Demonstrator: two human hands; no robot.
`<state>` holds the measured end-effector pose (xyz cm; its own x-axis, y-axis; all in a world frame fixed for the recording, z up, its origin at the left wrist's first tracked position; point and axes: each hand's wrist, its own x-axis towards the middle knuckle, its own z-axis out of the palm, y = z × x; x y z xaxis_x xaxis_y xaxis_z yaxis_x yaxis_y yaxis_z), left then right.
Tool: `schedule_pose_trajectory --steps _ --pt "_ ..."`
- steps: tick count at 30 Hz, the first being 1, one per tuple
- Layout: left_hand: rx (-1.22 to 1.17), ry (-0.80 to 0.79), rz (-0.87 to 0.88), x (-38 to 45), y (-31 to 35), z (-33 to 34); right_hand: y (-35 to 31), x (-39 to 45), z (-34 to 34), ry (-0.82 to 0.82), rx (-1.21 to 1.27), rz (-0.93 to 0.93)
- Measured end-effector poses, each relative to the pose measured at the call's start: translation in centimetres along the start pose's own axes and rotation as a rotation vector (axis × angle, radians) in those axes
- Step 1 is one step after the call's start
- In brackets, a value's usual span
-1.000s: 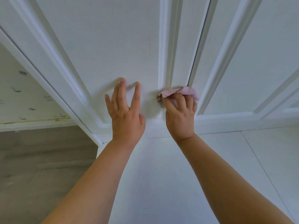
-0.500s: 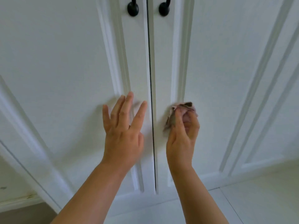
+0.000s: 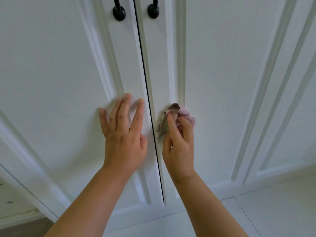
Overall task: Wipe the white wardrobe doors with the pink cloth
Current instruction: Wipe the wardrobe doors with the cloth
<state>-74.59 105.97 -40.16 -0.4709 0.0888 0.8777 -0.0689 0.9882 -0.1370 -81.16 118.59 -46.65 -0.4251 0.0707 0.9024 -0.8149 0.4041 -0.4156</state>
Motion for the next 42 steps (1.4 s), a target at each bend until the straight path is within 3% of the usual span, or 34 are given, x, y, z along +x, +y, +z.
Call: schedule_pose_trajectory --steps 5,10,12,17,20,22,28,31,33,35,38,42 --pt "0.008 -0.003 0.011 -0.6 -0.1 0.9 1.3 -6.3 -0.9 -0.113 0.017 0.054" --pt "0.029 -0.008 0.039 -0.7 -0.7 1.6 -0.5 1.2 0.2 0.019 0.056 0.065" --pt "0.034 -0.008 0.03 -0.7 -0.5 1.8 -0.1 0.7 1.0 0.042 0.052 0.036" --pt "0.026 0.009 -0.003 -0.9 0.2 1.9 3.1 -8.6 -0.7 -0.141 0.015 0.09" --pt "0.008 -0.012 0.089 -0.8 2.5 2.2 3.0 -6.4 -1.4 -0.198 0.048 0.087" --pt "-0.038 -0.027 0.192 -0.2 4.8 2.9 2.4 -1.9 -2.1 -0.092 0.04 -0.008" --pt "-0.074 0.1 0.125 4.7 7.9 3.9 4.0 4.9 -2.2 0.179 -0.142 -0.176" --pt "-0.019 0.013 0.171 4.0 8.3 4.7 7.8 2.4 -3.9 0.251 -0.096 0.108" --pt "0.035 -0.021 0.177 3.2 8.6 5.5 12.3 -0.6 -6.0 0.382 -0.072 0.485" --pt "0.082 -0.05 0.188 2.7 8.7 6.0 14.5 -3.7 -7.6 0.36 0.005 0.804" --pt "0.144 -0.058 0.2 2.2 8.8 6.8 14.5 -5.5 -8.6 0.258 0.041 0.818" --pt "0.155 -0.041 0.205 2.2 8.8 7.1 14.6 1.8 -9.8 0.315 0.05 0.475"
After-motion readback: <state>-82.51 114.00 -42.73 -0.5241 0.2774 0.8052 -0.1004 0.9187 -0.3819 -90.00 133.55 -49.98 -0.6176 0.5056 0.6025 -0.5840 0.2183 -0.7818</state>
